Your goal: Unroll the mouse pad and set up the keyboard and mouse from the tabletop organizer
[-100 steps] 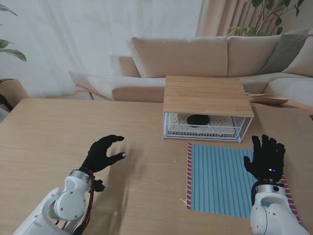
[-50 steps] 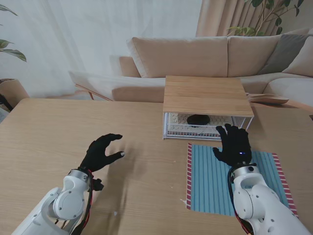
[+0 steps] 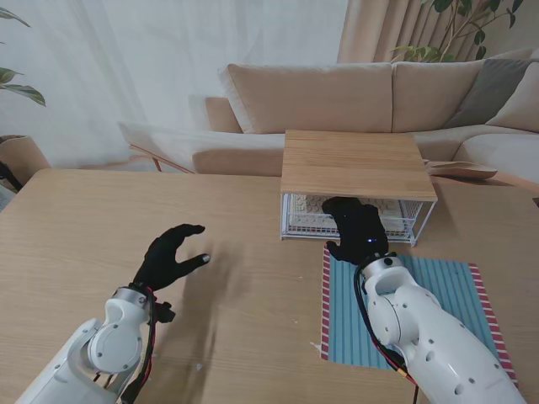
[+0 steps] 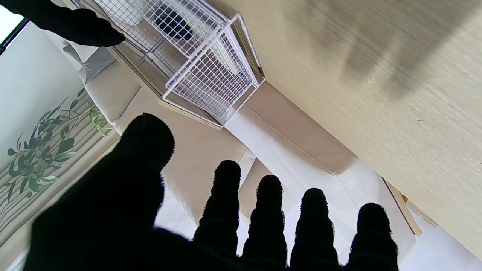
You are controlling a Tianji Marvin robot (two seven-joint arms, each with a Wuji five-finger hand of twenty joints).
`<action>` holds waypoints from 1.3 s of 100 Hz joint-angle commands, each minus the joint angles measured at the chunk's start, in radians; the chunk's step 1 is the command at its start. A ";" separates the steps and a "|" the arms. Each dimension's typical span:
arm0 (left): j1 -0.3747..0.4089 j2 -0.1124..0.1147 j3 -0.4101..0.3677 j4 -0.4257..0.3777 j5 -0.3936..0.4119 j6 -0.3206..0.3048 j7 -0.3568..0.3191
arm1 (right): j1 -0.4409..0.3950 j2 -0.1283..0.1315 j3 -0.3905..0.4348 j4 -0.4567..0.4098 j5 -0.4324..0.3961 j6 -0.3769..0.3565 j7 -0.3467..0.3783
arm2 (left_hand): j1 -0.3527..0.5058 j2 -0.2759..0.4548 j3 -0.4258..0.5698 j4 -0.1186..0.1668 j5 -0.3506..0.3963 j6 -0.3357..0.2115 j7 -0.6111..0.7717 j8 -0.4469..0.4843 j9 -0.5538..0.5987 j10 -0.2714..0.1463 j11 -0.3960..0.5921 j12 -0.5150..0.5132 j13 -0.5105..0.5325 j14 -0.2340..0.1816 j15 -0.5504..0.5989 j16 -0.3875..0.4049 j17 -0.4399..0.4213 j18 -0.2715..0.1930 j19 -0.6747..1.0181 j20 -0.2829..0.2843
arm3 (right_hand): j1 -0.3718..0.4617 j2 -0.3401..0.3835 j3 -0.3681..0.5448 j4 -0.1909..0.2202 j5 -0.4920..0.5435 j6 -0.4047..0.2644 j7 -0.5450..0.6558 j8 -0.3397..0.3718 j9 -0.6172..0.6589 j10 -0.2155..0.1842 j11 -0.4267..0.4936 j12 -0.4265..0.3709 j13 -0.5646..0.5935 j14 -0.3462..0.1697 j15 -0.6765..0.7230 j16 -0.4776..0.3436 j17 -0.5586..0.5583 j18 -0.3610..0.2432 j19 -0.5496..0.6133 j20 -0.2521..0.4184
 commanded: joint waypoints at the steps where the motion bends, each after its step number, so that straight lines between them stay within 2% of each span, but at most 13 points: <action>1: -0.003 -0.005 -0.005 0.001 -0.004 -0.002 -0.006 | 0.029 -0.012 -0.009 0.022 0.013 0.009 0.024 | 0.003 0.018 -0.006 0.045 -0.037 0.000 0.006 -0.004 -0.022 0.018 -0.013 -0.012 -0.031 -0.013 -0.016 0.016 0.000 0.001 -0.044 0.023 | -0.021 -0.034 0.037 0.035 0.003 0.020 0.011 0.003 -0.026 -0.012 0.037 0.014 -0.035 0.000 0.028 0.017 -0.004 -0.028 0.034 -0.028; 9: -0.004 -0.006 -0.007 0.003 -0.008 -0.003 -0.002 | 0.067 -0.013 -0.038 0.054 0.022 0.021 0.036 | 0.005 0.016 -0.004 0.046 -0.036 0.001 0.007 -0.004 -0.022 0.018 -0.013 -0.012 -0.031 -0.012 -0.015 0.016 0.002 0.001 -0.043 0.023 | -0.025 -0.043 0.051 0.033 0.018 0.018 0.018 0.006 -0.026 -0.014 0.072 0.028 -0.021 0.003 0.047 0.025 0.003 -0.026 0.052 -0.034; 11: -0.004 -0.007 -0.008 0.003 -0.009 -0.003 -0.002 | 0.076 -0.013 -0.046 0.062 0.024 0.026 0.039 | 0.004 0.016 -0.004 0.046 -0.035 0.002 0.007 -0.004 -0.022 0.018 -0.013 -0.012 -0.030 -0.012 -0.014 0.016 0.002 0.001 -0.043 0.023 | -0.027 -0.043 0.058 0.031 0.022 0.019 0.019 0.008 -0.030 -0.009 0.116 0.046 -0.015 0.008 0.058 0.030 0.005 -0.023 0.065 -0.038; 14: -0.005 -0.007 -0.008 0.004 -0.009 -0.002 -0.001 | 0.089 -0.014 -0.058 0.076 0.028 0.032 0.039 | 0.003 0.015 -0.004 0.046 -0.035 0.002 0.007 -0.004 -0.021 0.019 -0.012 -0.012 -0.031 -0.012 -0.014 0.016 0.003 0.001 -0.043 0.024 | -0.027 -0.046 0.063 0.030 0.025 0.018 0.021 0.009 -0.030 -0.010 0.119 0.043 -0.006 0.014 0.069 0.036 0.011 -0.021 0.078 -0.044; 17: -0.006 -0.007 -0.007 0.006 -0.009 -0.002 0.000 | 0.103 -0.014 -0.069 0.090 0.030 0.037 0.040 | 0.005 0.015 -0.003 0.046 -0.036 0.002 0.007 -0.004 -0.021 0.021 -0.012 -0.011 -0.030 -0.012 -0.014 0.016 0.003 0.001 -0.043 0.024 | -0.026 -0.051 0.066 0.029 0.029 0.017 0.023 0.011 -0.032 -0.004 0.177 0.067 0.001 0.017 0.084 0.043 0.017 -0.020 0.093 -0.044; 37: -0.013 -0.007 0.000 0.016 -0.012 0.003 -0.004 | 0.173 -0.018 -0.129 0.170 0.053 0.060 0.038 | 0.005 0.012 0.000 0.047 -0.036 0.001 0.007 -0.005 -0.022 0.019 -0.013 -0.012 -0.031 -0.012 -0.014 0.016 0.004 0.001 -0.042 0.025 | -0.021 -0.069 0.091 0.024 0.049 0.012 0.037 0.018 -0.032 -0.006 0.235 0.082 0.030 0.023 0.125 0.063 0.035 -0.020 0.146 -0.050; 56: -0.014 -0.009 0.001 0.017 -0.011 0.001 0.005 | 0.218 -0.027 -0.170 0.229 0.086 0.072 0.021 | 0.004 0.012 0.002 0.047 -0.049 -0.004 0.005 -0.006 -0.024 0.018 -0.023 -0.017 -0.031 -0.014 -0.014 0.016 0.004 0.002 -0.041 0.028 | -0.008 -0.073 0.118 0.021 0.090 -0.010 0.082 0.046 -0.020 -0.004 0.358 0.123 0.079 0.031 0.198 0.100 0.058 -0.013 0.211 -0.057; 82: -0.013 -0.010 0.005 0.019 -0.019 0.001 0.007 | 0.260 -0.043 -0.227 0.287 0.121 0.107 -0.024 | 0.000 0.015 -0.001 0.046 -0.052 -0.005 0.008 -0.005 -0.023 0.019 -0.026 -0.019 -0.031 -0.012 -0.013 0.016 0.002 0.002 -0.041 0.030 | 0.038 -0.061 0.152 0.019 0.189 -0.050 0.184 0.135 0.076 0.012 0.488 0.176 0.161 0.077 0.402 0.200 0.100 0.043 0.374 0.031; 93: -0.014 -0.011 0.006 0.020 -0.022 0.006 0.006 | 0.284 -0.051 -0.251 0.314 0.144 0.120 -0.029 | 0.000 0.014 -0.002 0.045 -0.052 -0.005 0.008 -0.005 -0.023 0.019 -0.026 -0.019 -0.032 -0.012 -0.014 0.016 0.002 0.001 -0.041 0.030 | 0.074 -0.053 0.175 0.019 0.243 -0.071 0.222 0.163 0.145 0.016 0.514 0.202 0.212 0.087 0.445 0.221 0.127 0.061 0.421 0.060; 114: -0.014 -0.011 0.005 0.018 -0.023 0.010 0.007 | 0.322 -0.060 -0.288 0.368 0.169 0.124 -0.041 | 0.000 0.015 -0.003 0.045 -0.048 -0.004 0.009 -0.006 -0.023 0.019 -0.026 -0.019 -0.032 -0.011 -0.015 0.016 0.000 0.001 -0.041 0.031 | 0.087 -0.060 0.192 0.015 0.298 -0.087 0.245 0.180 0.211 0.014 0.512 0.212 0.265 0.095 0.459 0.228 0.158 0.080 0.440 0.071; 126: -0.013 -0.011 0.005 0.019 -0.025 0.013 0.006 | 0.338 -0.066 -0.302 0.394 0.186 0.129 -0.050 | 0.001 0.015 -0.003 0.045 -0.043 -0.001 0.010 -0.006 -0.022 0.018 -0.026 -0.019 -0.031 -0.009 -0.013 0.017 0.001 0.002 -0.041 0.032 | 0.120 -0.084 0.192 -0.049 0.325 -0.101 0.276 0.143 0.257 0.010 0.503 0.224 0.309 0.096 0.461 0.232 0.182 0.091 0.444 0.070; 130: -0.013 -0.011 0.005 0.018 -0.025 0.013 0.005 | 0.343 -0.070 -0.307 0.403 0.196 0.130 -0.053 | 0.000 0.015 -0.004 0.045 -0.044 -0.002 0.010 -0.006 -0.022 0.018 -0.025 -0.019 -0.031 -0.011 -0.014 0.017 0.000 0.001 -0.041 0.032 | 0.128 -0.090 0.194 -0.055 0.332 -0.105 0.285 0.134 0.269 0.009 0.503 0.225 0.319 0.096 0.463 0.233 0.192 0.093 0.447 0.070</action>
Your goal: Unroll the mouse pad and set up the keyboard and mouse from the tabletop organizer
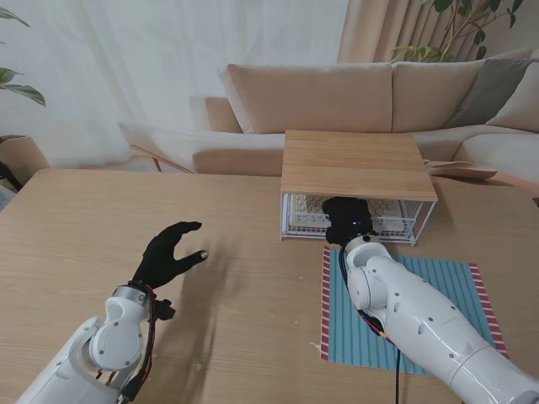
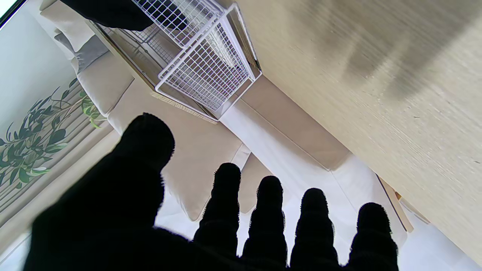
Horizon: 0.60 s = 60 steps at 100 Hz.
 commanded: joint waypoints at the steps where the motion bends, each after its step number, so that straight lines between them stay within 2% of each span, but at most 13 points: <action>1: 0.002 -0.005 0.000 -0.003 -0.004 0.006 -0.014 | 0.003 -0.015 -0.008 0.019 0.017 0.005 0.010 | -0.001 0.015 -0.004 0.044 -0.019 -0.004 0.010 -0.006 -0.022 0.015 -0.012 -0.008 -0.032 -0.011 -0.014 0.016 -0.001 0.001 -0.041 0.021 | 0.029 -0.036 0.031 -0.042 0.014 -0.032 0.025 -0.023 0.023 0.006 0.001 0.011 0.041 0.026 0.022 0.013 0.025 0.017 0.044 0.008; 18: 0.002 -0.005 -0.001 -0.004 -0.005 0.008 -0.012 | 0.022 -0.028 -0.029 0.058 0.046 0.009 -0.012 | -0.001 0.016 -0.005 0.044 -0.018 -0.004 0.010 -0.006 -0.022 0.016 -0.012 -0.008 -0.031 -0.011 -0.014 0.016 -0.001 0.001 -0.042 0.021 | 0.094 -0.061 0.032 -0.081 0.037 -0.053 0.146 -0.098 0.101 0.000 0.004 0.021 0.113 0.030 0.042 0.021 0.071 0.034 0.062 0.004; 27: 0.002 -0.005 -0.001 -0.004 -0.007 0.009 -0.013 | 0.026 -0.034 -0.033 0.067 0.060 0.013 -0.020 | -0.001 0.016 -0.005 0.044 -0.016 -0.003 0.010 -0.006 -0.023 0.016 -0.012 -0.008 -0.031 -0.011 -0.014 0.016 -0.001 0.001 -0.042 0.021 | 0.138 -0.068 0.027 -0.093 0.084 -0.080 0.218 -0.146 0.198 -0.013 -0.008 -0.029 0.189 0.039 0.048 0.017 0.095 0.054 0.075 0.005; 45: 0.002 -0.005 -0.001 -0.004 -0.008 0.010 -0.015 | 0.020 -0.034 -0.038 0.073 0.056 0.001 -0.038 | -0.002 0.016 -0.006 0.044 -0.014 -0.001 0.009 -0.007 -0.023 0.017 -0.013 -0.008 -0.031 -0.010 -0.014 0.016 -0.002 0.001 -0.042 0.022 | 0.195 -0.061 0.054 -0.098 0.207 -0.113 0.266 -0.130 0.334 0.000 0.017 -0.022 0.304 0.049 0.090 0.024 0.126 0.084 0.081 0.005; 60: 0.002 -0.005 -0.001 -0.003 -0.008 0.011 -0.015 | -0.004 -0.028 -0.021 0.045 0.046 0.003 -0.027 | -0.001 0.018 -0.007 0.043 -0.013 0.000 0.008 -0.007 -0.023 0.016 -0.013 -0.008 -0.031 -0.011 -0.014 0.016 -0.002 0.001 -0.042 0.022 | 0.216 -0.062 0.063 -0.104 0.235 -0.111 0.272 -0.104 0.365 0.024 0.038 0.014 0.329 0.054 0.126 0.034 0.140 0.089 0.085 0.007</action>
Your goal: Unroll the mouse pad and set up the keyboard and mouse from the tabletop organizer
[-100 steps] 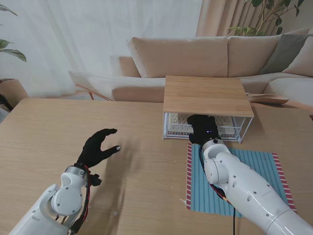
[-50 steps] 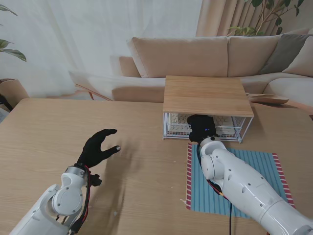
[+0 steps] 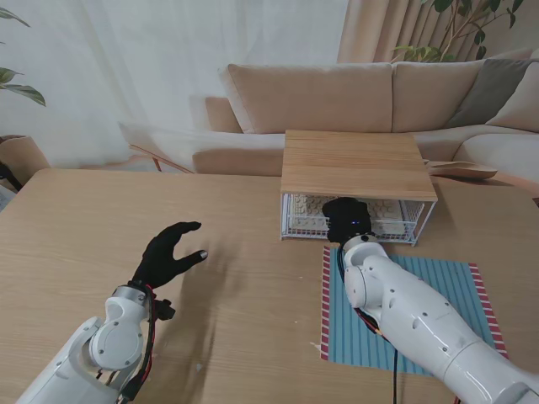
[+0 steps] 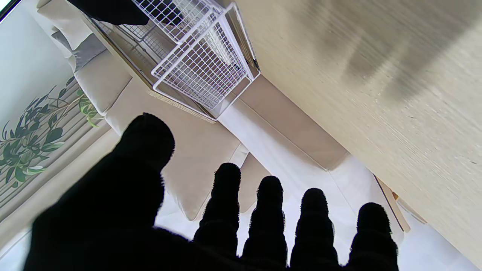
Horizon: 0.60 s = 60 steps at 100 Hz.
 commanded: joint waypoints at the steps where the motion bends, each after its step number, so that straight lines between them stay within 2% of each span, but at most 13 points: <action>1: 0.002 -0.004 0.000 -0.003 -0.002 0.004 -0.014 | -0.034 0.000 0.006 -0.023 -0.005 -0.003 0.028 | -0.002 0.017 -0.007 0.043 -0.013 0.000 0.008 -0.007 -0.023 0.015 -0.013 -0.008 -0.031 -0.011 -0.014 0.016 -0.002 0.001 -0.042 0.022 | 0.053 -0.005 0.041 -0.050 0.047 -0.033 0.048 0.031 0.040 0.026 0.046 0.026 0.091 0.032 0.098 0.030 0.007 0.025 0.038 0.006; 26: 0.002 -0.006 0.000 -0.005 -0.009 0.009 -0.013 | -0.088 0.023 0.046 -0.122 -0.047 0.006 0.098 | -0.001 0.018 -0.008 0.043 -0.012 0.000 0.008 -0.007 -0.022 0.014 -0.012 -0.008 -0.032 -0.009 -0.015 0.016 -0.003 0.000 -0.043 0.022 | 0.071 -0.017 0.068 -0.059 0.074 -0.003 0.035 0.060 0.074 0.070 0.066 0.082 0.137 0.042 0.144 0.038 0.050 0.034 0.061 0.023; 60: 0.002 -0.006 0.001 -0.004 -0.010 0.008 -0.013 | -0.154 0.054 0.101 -0.230 -0.112 -0.025 0.188 | -0.001 0.018 -0.008 0.043 -0.011 0.001 0.007 -0.007 -0.022 0.014 -0.014 -0.009 -0.033 -0.009 -0.017 0.016 -0.004 0.000 -0.043 0.022 | 0.072 -0.022 0.104 -0.064 0.086 -0.006 0.028 0.095 0.081 0.070 0.056 0.108 0.135 0.042 0.152 0.035 0.054 0.020 0.057 0.033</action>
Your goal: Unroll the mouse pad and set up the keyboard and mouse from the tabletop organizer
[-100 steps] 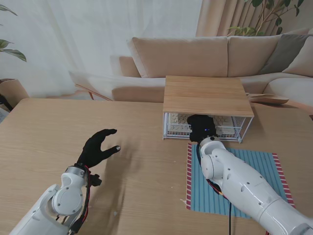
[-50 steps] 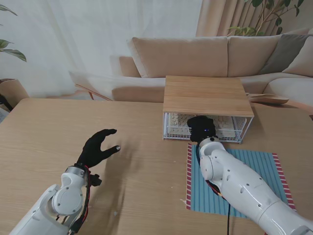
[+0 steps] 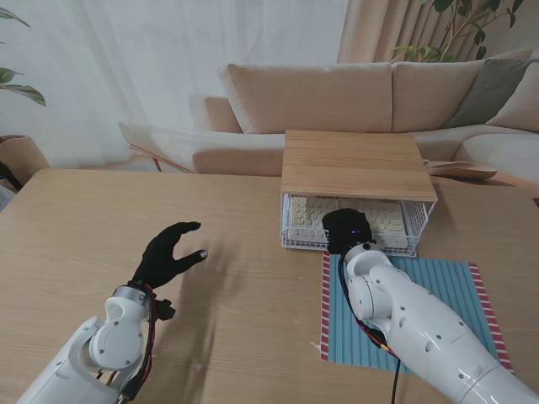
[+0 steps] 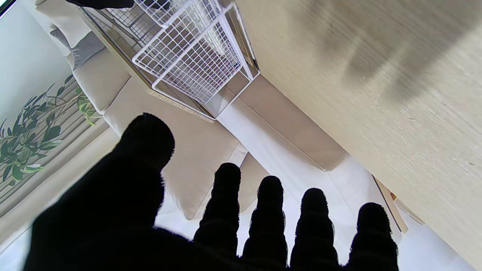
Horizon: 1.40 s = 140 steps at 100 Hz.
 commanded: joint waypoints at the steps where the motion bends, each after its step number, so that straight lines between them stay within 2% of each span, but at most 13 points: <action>1: 0.002 -0.005 0.000 -0.004 -0.003 0.004 -0.013 | -0.025 0.002 0.003 -0.021 -0.001 -0.015 0.025 | -0.001 0.018 -0.008 0.043 -0.011 0.000 0.007 -0.007 -0.022 0.009 -0.013 -0.009 -0.033 -0.009 -0.017 0.016 -0.004 0.000 -0.043 0.022 | 0.057 -0.002 0.076 -0.029 0.053 -0.018 0.049 0.038 0.039 0.035 0.056 0.044 0.082 0.019 0.134 0.033 -0.002 -0.002 0.038 0.021; 36: 0.002 -0.005 0.000 -0.005 -0.004 0.003 -0.014 | -0.106 0.020 0.071 -0.119 -0.029 -0.039 0.097 | -0.001 0.019 -0.008 0.043 -0.007 0.003 0.008 -0.007 -0.022 0.011 -0.014 -0.009 -0.032 -0.007 -0.016 0.017 -0.003 0.002 -0.042 0.023 | 0.060 0.003 0.083 -0.031 0.051 -0.014 0.044 0.063 0.032 0.036 0.055 0.061 0.074 0.021 0.137 0.034 -0.008 -0.007 0.031 0.027; 56: 0.004 -0.006 -0.002 -0.007 -0.012 0.007 -0.014 | -0.173 0.030 0.135 -0.196 -0.042 -0.080 0.146 | 0.000 0.018 -0.007 0.043 -0.006 0.005 0.007 -0.007 -0.023 0.012 -0.015 -0.009 -0.033 -0.005 -0.016 0.018 -0.001 0.002 -0.041 0.024 | 0.062 0.006 0.082 -0.031 0.051 -0.011 0.040 0.072 0.031 0.037 0.052 0.065 0.070 0.020 0.135 0.034 -0.012 -0.011 0.027 0.029; 76: 0.004 -0.006 -0.002 -0.010 -0.013 0.007 -0.013 | -0.213 0.037 0.167 -0.247 -0.060 -0.105 0.179 | 0.000 0.018 -0.006 0.043 -0.004 0.007 0.006 -0.008 -0.022 0.012 -0.016 -0.010 -0.032 -0.005 -0.015 0.018 0.000 0.001 -0.041 0.025 | 0.062 0.007 0.080 -0.031 0.052 -0.016 0.036 0.078 0.031 0.036 0.050 0.069 0.070 0.016 0.134 0.034 -0.011 -0.012 0.024 0.031; 140: 0.004 -0.006 0.001 -0.010 -0.012 0.011 -0.015 | -0.319 0.045 0.236 -0.352 -0.085 -0.135 0.223 | -0.001 0.017 -0.006 0.043 -0.005 0.007 0.005 -0.008 -0.023 0.013 -0.016 -0.010 -0.033 -0.005 -0.015 0.019 -0.002 0.002 -0.042 0.025 | 0.058 0.001 0.086 -0.033 0.054 -0.008 0.028 0.091 0.038 0.037 0.046 0.080 0.081 0.014 0.133 0.037 -0.004 -0.017 0.021 0.039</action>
